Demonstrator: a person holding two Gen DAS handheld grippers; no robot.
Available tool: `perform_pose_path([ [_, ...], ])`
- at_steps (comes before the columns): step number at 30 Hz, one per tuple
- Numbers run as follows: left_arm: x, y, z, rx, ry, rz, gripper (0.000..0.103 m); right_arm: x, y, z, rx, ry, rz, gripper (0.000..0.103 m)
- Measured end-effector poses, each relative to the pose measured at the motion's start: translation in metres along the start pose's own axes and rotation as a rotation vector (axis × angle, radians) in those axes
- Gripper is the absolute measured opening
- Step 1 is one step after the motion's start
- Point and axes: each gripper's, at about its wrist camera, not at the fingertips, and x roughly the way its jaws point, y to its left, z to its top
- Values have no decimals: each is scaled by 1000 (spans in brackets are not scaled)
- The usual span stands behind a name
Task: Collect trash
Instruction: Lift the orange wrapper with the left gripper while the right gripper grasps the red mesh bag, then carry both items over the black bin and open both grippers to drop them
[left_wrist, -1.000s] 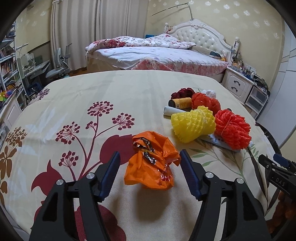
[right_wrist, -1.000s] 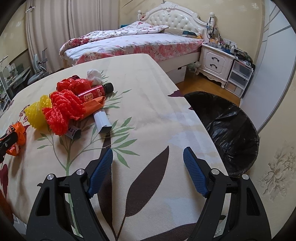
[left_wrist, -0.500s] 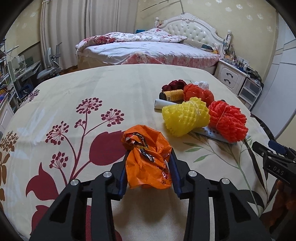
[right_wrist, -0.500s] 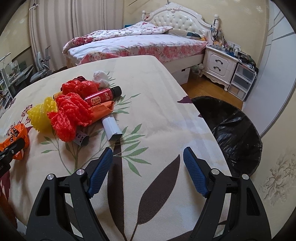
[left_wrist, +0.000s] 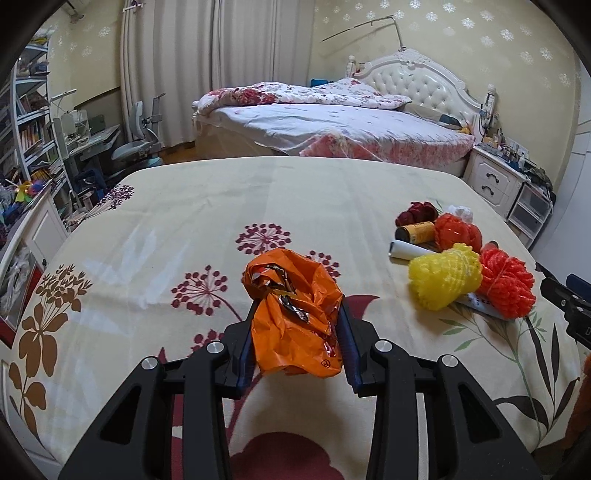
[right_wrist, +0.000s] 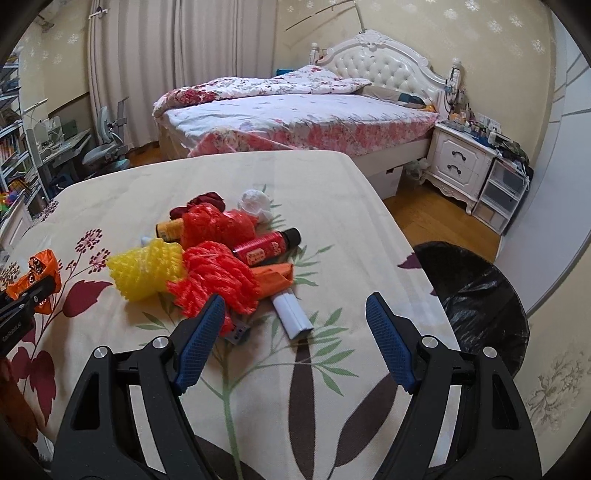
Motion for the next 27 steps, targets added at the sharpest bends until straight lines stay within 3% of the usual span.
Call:
perform_pose_path([
  [11, 9, 20, -2, -50, 22, -9, 39, 32, 38, 6, -100, 31, 8, 75],
  [12, 10, 19, -2, -52, 23, -13, 39, 33, 40, 5, -108, 35, 12, 68],
  [15, 10, 20, -3, -54, 23, -22, 39, 35, 40, 4, -100, 57, 58, 32],
  [19, 9, 16, -5, -47, 19, -30, 39, 29, 38, 3, -92, 46, 75, 24],
  [27, -2, 0, -2, -27, -3, -61, 39, 10, 33, 4, -81, -6, 85, 18],
])
